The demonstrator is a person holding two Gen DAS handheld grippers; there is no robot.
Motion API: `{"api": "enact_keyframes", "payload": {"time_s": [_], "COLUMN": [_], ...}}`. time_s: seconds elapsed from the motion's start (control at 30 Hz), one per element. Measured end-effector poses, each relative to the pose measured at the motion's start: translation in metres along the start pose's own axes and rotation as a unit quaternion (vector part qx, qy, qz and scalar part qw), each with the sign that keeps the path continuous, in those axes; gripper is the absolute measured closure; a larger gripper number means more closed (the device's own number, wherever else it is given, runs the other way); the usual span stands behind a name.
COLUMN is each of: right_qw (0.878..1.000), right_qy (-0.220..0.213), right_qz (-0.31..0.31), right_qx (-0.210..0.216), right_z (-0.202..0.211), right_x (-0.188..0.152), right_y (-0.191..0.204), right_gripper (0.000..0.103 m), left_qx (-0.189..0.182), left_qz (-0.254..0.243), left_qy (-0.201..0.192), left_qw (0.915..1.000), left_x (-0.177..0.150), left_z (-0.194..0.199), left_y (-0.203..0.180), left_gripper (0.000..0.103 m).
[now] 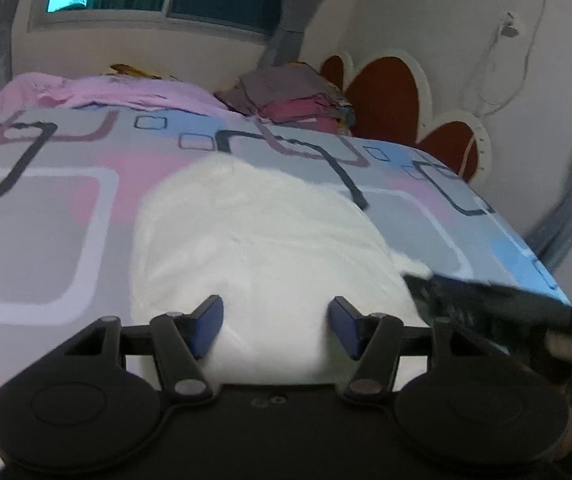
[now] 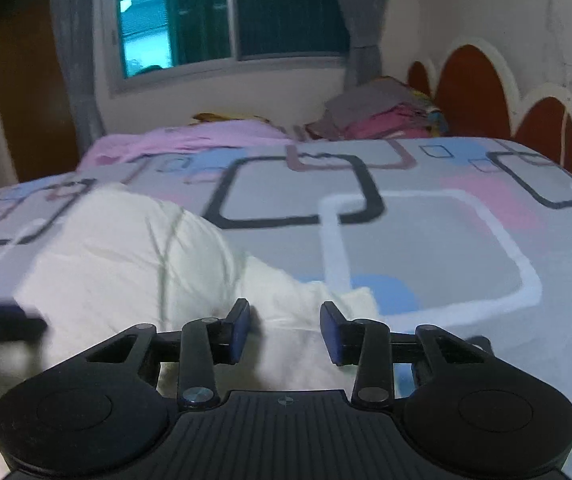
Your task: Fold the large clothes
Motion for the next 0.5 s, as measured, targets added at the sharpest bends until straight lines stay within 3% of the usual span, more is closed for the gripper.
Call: {"api": "enact_keyframes", "payload": {"time_s": [0.1, 0.33, 0.5], "right_qw": [1.000, 1.000, 1.000], "right_qy": [0.004, -0.008, 0.023], "right_qz": [-0.006, -0.012, -0.003], "right_qx": [-0.007, -0.023, -0.009], "right_z": [-0.010, -0.035, -0.037], "right_x": [-0.008, -0.032, -0.023], "right_y": [-0.004, -0.006, -0.010], "right_gripper": [0.064, 0.065, 0.064], "left_qx": [0.016, 0.028, 0.043], "left_qz": [-0.018, -0.026, -0.036], "left_qy": [-0.012, -0.020, -0.002], "left_qw": [0.9996, 0.9991, 0.9984], "left_x": [0.004, -0.006, -0.004], "left_z": [-0.017, -0.042, -0.041], "left_y": [0.004, 0.012, 0.011], "left_gripper": [0.034, 0.032, 0.030]}}
Point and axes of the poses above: each gripper's, at about its wrist camera, not at the fingertips, and z roughly against the way its jaws point, y to its left, x to its top, the point moved 8 cm from there along -z, roughly the way its jaws point, and after that the axes turned 3 degrees about -x, right-handed, at the moved point
